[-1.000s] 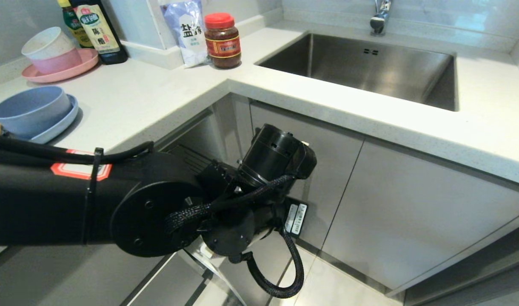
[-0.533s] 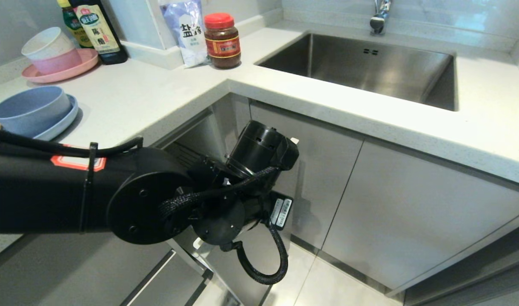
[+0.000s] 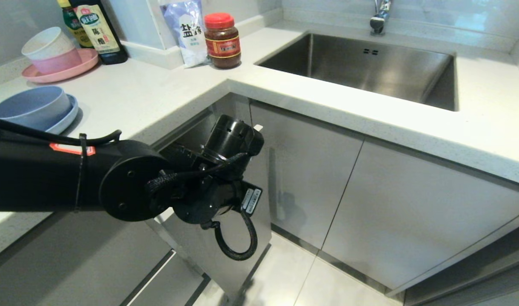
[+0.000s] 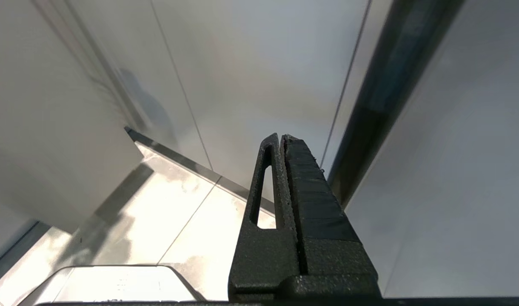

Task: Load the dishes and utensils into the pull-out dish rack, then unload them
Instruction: Close the cupboard

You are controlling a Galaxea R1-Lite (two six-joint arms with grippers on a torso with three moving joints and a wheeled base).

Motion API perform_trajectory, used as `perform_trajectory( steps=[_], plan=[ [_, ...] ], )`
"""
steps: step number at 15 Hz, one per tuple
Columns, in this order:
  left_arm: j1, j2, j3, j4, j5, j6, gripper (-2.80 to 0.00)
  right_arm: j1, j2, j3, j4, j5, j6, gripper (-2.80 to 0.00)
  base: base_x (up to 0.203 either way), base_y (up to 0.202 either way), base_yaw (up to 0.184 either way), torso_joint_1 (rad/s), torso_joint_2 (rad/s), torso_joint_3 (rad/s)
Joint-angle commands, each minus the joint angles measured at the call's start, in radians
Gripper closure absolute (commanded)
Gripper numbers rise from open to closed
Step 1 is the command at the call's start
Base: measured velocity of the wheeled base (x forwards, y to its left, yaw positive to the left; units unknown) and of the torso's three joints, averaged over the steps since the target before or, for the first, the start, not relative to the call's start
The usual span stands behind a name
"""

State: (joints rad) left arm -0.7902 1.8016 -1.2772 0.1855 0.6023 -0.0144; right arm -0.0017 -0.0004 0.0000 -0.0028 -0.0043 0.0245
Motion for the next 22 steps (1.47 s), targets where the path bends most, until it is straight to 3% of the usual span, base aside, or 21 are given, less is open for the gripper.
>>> perform_trajectory(
  steps=[1, 7, 14, 22],
  plan=[
    [0.059, -0.009, 0.005, -0.001, 0.002, 0.029, 0.00, 0.000, -0.004, 0.002, 0.000, 0.000, 0.000, 0.00, 0.000, 0.000, 0.000, 0.000, 0.00, 0.000],
    [0.199, -0.019, 0.007, -0.003, 0.005, 0.111, 0.00, 0.000, -0.004, 0.002, 0.000, 0.000, 0.000, 0.00, 0.000, 0.000, 0.000, 0.000, 0.00, 0.000],
    [0.219, -0.025, 0.007, -0.003, 0.028, 0.132, 0.00, 0.000, -0.004, 0.002, 0.000, 0.000, 0.000, 0.00, 0.000, 0.000, 0.000, 0.000, 0.00, 0.000],
    [0.316, -0.022, -0.002, -0.011, 0.030, 0.167, 0.00, 0.000, -0.004, 0.002, 0.000, 0.000, 0.000, 0.00, 0.000, 0.000, 0.000, 0.000, 0.00, 0.000]
  ],
)
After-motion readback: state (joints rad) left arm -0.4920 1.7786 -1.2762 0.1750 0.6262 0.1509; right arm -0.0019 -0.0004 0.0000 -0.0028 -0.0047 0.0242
